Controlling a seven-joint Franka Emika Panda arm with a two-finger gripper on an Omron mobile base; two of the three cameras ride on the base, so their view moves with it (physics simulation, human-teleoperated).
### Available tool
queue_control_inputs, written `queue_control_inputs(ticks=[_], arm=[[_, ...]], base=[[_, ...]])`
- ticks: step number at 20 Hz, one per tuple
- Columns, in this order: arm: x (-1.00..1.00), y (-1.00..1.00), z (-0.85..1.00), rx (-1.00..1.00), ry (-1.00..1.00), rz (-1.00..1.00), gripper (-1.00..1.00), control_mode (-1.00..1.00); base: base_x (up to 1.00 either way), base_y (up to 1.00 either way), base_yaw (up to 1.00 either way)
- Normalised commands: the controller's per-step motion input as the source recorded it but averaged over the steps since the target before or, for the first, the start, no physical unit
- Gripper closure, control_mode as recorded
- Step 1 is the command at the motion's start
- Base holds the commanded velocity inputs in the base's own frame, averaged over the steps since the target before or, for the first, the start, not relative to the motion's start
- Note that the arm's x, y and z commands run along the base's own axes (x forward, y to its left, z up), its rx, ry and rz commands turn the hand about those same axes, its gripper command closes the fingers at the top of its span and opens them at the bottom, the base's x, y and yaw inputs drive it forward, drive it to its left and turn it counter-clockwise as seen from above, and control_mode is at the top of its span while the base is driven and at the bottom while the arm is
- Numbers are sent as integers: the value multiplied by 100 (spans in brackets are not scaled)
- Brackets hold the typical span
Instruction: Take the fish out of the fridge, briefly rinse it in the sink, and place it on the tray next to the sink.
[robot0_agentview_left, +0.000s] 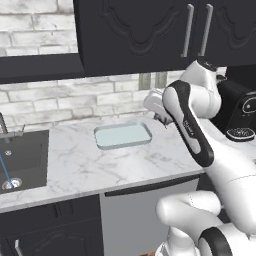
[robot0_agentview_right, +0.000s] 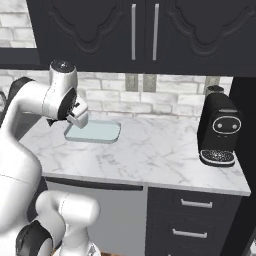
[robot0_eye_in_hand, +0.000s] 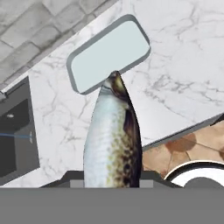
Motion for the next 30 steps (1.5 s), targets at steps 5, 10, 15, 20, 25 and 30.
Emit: queue_control_inputs(ticks=[5,10,15,20,25,30], arm=[[62,53,-16,-6,-8,-1,100,-100],[44,9,-61,-19,6,-1,100,-100],[60,0,-52,-9,2,-4,100,-100],[84,0,-26,0,1,-5,100,-100],[91,0,-33,0,1,-5,100,-100],[70,0,-65,-1,2,-5,100,-100]], base=[[0,0,0],[0,0,0],[0,0,0],[0,0,0],[0,0,0],[0,0,0]])
